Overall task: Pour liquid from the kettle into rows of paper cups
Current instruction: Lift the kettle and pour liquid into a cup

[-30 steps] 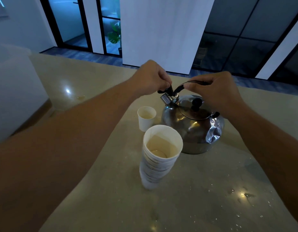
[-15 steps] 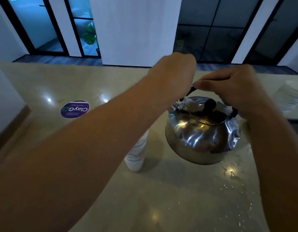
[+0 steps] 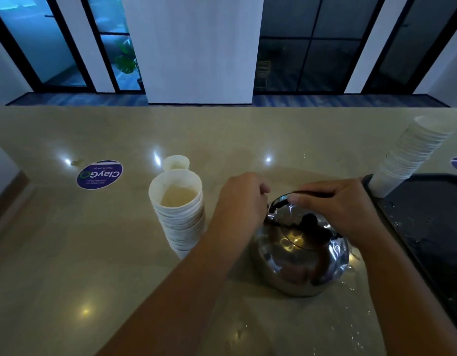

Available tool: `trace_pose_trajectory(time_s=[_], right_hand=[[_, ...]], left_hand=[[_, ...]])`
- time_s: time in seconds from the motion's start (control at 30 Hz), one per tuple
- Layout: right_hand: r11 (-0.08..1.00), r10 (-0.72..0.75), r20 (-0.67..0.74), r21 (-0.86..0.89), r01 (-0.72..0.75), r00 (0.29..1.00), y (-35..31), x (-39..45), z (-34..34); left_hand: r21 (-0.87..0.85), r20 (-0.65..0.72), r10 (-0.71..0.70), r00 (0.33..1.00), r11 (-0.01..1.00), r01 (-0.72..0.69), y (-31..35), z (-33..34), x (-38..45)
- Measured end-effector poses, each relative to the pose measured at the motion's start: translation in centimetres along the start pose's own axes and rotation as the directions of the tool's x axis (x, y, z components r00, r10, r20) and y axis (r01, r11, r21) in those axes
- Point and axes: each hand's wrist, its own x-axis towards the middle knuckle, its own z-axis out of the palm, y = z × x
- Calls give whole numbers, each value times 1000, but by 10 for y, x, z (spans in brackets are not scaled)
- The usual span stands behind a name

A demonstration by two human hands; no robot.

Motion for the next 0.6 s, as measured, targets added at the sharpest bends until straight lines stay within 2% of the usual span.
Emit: trace_pose_trajectory(time_s=[0.1,0.37,0.47,0.6], right_hand=[[999,35,11,31,-35,999,4,2,-2],[997,62,25,43,-63,998,19,4,-1],[999,49,41,-12,-48,998,23,6,-2],[1000,15,15,1,-15,1000,27,9,-1]], left_hand=[[-70,-39,-12,999,998,9,-7,9,-1],[-53,-43,-48,998,998,45,-12,21,3],[-46,-47,-71,996,997,69,-12,23,4],[-55,-61,-97,993,994,94,-13,27,9]])
